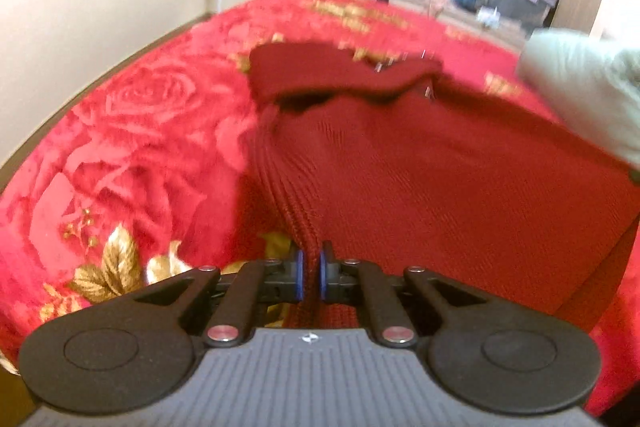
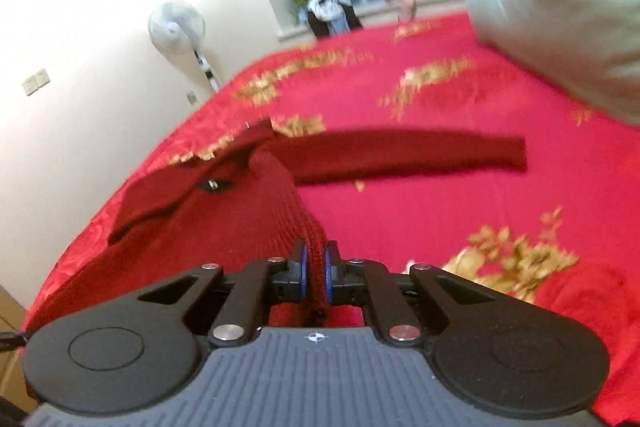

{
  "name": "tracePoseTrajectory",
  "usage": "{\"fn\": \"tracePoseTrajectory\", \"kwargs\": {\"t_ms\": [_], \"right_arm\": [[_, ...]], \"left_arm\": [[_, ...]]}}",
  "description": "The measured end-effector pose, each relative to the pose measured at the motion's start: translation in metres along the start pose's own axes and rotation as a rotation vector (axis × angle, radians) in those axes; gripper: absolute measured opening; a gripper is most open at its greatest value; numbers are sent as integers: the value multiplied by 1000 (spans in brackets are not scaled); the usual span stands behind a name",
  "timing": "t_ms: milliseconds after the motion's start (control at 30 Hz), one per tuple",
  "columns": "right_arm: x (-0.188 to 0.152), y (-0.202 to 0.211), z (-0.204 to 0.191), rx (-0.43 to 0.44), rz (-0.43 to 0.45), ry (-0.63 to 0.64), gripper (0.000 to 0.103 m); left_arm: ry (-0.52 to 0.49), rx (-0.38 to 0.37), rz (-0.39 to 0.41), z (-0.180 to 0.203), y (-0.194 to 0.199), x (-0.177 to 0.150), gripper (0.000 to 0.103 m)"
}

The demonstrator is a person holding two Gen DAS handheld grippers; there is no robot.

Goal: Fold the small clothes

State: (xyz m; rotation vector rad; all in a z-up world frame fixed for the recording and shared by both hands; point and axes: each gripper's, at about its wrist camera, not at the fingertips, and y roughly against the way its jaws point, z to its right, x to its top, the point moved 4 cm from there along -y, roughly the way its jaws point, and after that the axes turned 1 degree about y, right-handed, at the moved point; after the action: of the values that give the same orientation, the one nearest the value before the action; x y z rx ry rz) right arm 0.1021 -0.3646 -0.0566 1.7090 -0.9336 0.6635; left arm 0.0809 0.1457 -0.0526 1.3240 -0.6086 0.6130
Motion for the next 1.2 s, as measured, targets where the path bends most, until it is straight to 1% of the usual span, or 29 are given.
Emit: {"fn": "tracePoseTrajectory", "kwargs": {"t_ms": [67,133,200,233,267,300,333,367,400,433,467,500,533,600,667,733,767,800,833,867,900,967,1067,1133,1200], "right_arm": [[3,17,7,-50,5,-27,7],[1,24,19,-100,-26,-63,7],[-9,19,28,-136,-93,-71,7],[-16,12,29,-145,-139,-72,8],[-24,2,32,-161,-201,-71,9],[-32,-8,33,-184,-251,-61,9],[-36,-14,34,-222,-278,-43,9],[-38,-17,35,-281,-268,-15,12],[-34,-19,32,-314,-230,10,14],[-29,-17,27,-317,-183,35,18],[-24,-15,19,-280,-133,52,26],[-21,-15,13,-237,-97,55,30],[-19,-16,5,-192,-64,56,37],[-22,-23,-10,-139,-47,76,38],[-30,-38,-22,-101,-69,104,38],[-41,-57,-30,-103,-112,123,38],[-47,-67,-30,-112,-145,129,38],[-54,-76,-29,-128,-191,131,38],[-62,-87,-27,-157,-256,133,39],[-73,-99,-21,-203,-338,139,39],[-79,-103,-18,-223,-356,144,39],[-71,-100,-26,-230,-332,131,39],[-49,-88,-40,-171,-221,119,39],[-39,-81,-49,-158,-158,135,39],[-31,-80,-54,-155,-118,152,39]], "left_arm": [[20,-41,8,0,8,1,7],[23,-52,-26,1,6,-2,7],[13,-23,-98,-3,-5,-12,8],[18,-12,-160,-8,-17,-20,9],[36,18,-199,-12,-25,-25,10],[47,56,-215,-16,-31,-26,11],[42,92,-203,-17,-32,-24,11],[29,105,-171,-16,-29,-20,16],[16,111,-138,-13,-26,-16,18],[2,109,-99,-9,-22,-12,24],[-8,98,-75,-5,-20,-10,27],[-21,80,-58,1,-19,-9,28],[-31,57,-51,6,-19,-9,31],[-47,13,-60,18,-22,-11,36],[-59,-13,-94,28,-29,-17,45],[-59,-15,-162,29,-41,-27,49],[-59,3,-209,28,-50,-32,52],[-61,28,-268,25,-60,-38,52],[-59,39,-310,23,-67,-43,51],[-51,37,-300,23,-66,-42,52],[-44,37,-294,24,-64,-39,52],[-38,23,-234,27,-57,-31,52],[-49,22,-128,34,-46,-13,52],[-54,24,-69,43,-44,5,52],[-57,14,-25,55,-50,26,50]]}}
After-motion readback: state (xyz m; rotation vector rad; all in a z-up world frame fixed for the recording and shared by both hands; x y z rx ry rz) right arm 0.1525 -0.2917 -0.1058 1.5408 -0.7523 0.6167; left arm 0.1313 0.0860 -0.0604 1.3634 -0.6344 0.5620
